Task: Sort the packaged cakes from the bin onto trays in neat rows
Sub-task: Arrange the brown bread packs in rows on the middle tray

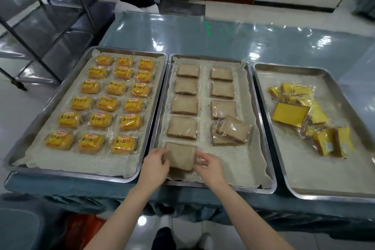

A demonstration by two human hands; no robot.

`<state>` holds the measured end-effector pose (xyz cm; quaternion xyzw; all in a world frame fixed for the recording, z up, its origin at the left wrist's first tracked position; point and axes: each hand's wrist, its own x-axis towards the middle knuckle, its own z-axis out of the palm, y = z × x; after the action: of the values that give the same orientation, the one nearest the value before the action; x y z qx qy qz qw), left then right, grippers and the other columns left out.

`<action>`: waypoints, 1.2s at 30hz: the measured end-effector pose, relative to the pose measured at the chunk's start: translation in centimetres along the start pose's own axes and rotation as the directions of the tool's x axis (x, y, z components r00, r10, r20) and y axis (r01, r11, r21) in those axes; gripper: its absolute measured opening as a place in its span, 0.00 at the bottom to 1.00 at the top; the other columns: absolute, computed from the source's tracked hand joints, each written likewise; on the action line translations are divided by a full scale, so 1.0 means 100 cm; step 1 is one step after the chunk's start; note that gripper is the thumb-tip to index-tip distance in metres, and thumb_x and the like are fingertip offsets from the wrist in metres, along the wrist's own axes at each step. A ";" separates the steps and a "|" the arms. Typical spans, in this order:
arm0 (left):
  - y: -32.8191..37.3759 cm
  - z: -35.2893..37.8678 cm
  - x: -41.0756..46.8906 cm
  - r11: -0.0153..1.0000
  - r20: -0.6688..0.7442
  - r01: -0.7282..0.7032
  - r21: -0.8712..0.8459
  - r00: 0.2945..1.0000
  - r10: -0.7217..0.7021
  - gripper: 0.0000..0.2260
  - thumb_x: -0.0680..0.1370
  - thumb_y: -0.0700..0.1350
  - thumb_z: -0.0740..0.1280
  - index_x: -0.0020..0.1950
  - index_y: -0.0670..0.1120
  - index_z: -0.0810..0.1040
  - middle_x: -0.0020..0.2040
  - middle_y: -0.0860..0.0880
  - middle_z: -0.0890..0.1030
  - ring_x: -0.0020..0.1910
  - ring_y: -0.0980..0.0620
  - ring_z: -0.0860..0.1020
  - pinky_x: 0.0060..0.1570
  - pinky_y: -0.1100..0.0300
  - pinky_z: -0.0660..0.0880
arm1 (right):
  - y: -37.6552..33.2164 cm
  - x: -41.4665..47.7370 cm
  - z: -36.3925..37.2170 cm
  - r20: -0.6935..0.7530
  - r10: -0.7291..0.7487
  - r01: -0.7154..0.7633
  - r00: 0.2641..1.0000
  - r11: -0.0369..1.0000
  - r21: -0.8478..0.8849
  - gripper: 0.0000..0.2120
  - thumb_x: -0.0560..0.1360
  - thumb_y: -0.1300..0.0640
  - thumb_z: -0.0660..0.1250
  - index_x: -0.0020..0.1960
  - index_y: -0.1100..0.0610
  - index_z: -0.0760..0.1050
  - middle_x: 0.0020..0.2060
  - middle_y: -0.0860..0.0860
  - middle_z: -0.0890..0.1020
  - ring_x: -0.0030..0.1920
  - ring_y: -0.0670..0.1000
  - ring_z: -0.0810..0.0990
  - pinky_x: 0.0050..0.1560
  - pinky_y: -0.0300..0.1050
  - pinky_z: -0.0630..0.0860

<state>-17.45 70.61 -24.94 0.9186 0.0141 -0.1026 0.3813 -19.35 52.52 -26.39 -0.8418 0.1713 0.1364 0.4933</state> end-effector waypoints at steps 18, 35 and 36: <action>-0.009 0.016 -0.016 0.968 0.032 -0.125 0.216 0.992 0.121 0.21 0.76 0.37 0.64 0.70 0.42 0.71 0.72 0.44 0.70 0.70 0.46 0.69 0.71 0.56 0.64 | 0.001 0.004 0.002 0.056 -0.057 0.066 0.997 0.981 -0.180 0.25 0.76 0.61 0.66 0.72 0.54 0.68 0.64 0.51 0.70 0.51 0.46 0.77 0.56 0.35 0.73; 0.093 0.082 0.061 0.896 0.158 -0.413 0.165 0.907 0.390 0.26 0.79 0.46 0.64 0.76 0.48 0.61 0.74 0.48 0.63 0.73 0.50 0.63 0.72 0.56 0.61 | 0.035 0.058 -0.109 -0.168 -0.202 0.050 0.965 0.770 -0.636 0.22 0.79 0.52 0.63 0.72 0.47 0.68 0.76 0.52 0.61 0.75 0.58 0.56 0.76 0.54 0.56; 0.095 0.087 0.066 0.907 0.173 -0.396 0.142 0.912 0.371 0.27 0.79 0.47 0.64 0.76 0.48 0.60 0.75 0.48 0.62 0.74 0.50 0.62 0.74 0.54 0.60 | 0.039 0.055 -0.107 -0.172 -0.239 0.087 0.956 0.786 -0.612 0.21 0.78 0.53 0.65 0.71 0.47 0.70 0.75 0.51 0.63 0.75 0.57 0.57 0.75 0.53 0.58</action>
<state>-11.58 57.40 -25.65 0.9234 -0.2033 -0.0914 0.3124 -15.35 40.49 -26.50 -0.9759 0.1040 0.0371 0.1880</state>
